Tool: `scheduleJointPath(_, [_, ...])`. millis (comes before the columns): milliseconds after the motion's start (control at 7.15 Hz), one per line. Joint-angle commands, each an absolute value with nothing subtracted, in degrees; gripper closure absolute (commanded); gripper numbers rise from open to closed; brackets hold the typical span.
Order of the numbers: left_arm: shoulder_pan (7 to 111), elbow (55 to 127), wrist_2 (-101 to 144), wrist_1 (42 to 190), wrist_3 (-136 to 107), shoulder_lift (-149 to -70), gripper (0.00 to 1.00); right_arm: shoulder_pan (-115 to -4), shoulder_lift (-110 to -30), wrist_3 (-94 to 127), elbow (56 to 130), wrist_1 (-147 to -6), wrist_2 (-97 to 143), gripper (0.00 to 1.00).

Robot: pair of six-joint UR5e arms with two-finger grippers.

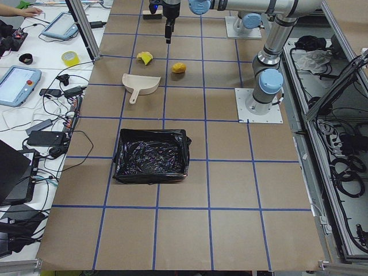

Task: Sweep and dump trash into bin
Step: 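Grasp the dustpan handle with the left gripper while the right grasps the brush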

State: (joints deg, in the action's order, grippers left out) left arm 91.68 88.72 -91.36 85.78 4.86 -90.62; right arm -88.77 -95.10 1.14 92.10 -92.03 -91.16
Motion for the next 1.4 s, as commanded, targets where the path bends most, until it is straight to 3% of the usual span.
scheduleJointPath(0, [91.6,88.9,-91.2,85.1,4.4,-90.5,0.0,-88.8,-95.0,1.1,92.2,-92.1,-92.0,0.0])
scheduleJointPath(559, [84.3,88.9,-90.7,75.6,22.3,-97.1,0.0,-87.7,-91.8,0.1,93.1,-90.4,-99.0,0.0])
scheduleJointPath(1259, [77.5,87.7,-88.2,62.8,63.3,-110.2,0.0,-71.6,-81.8,-38.9,95.1,-103.0,-89.9,0.0])
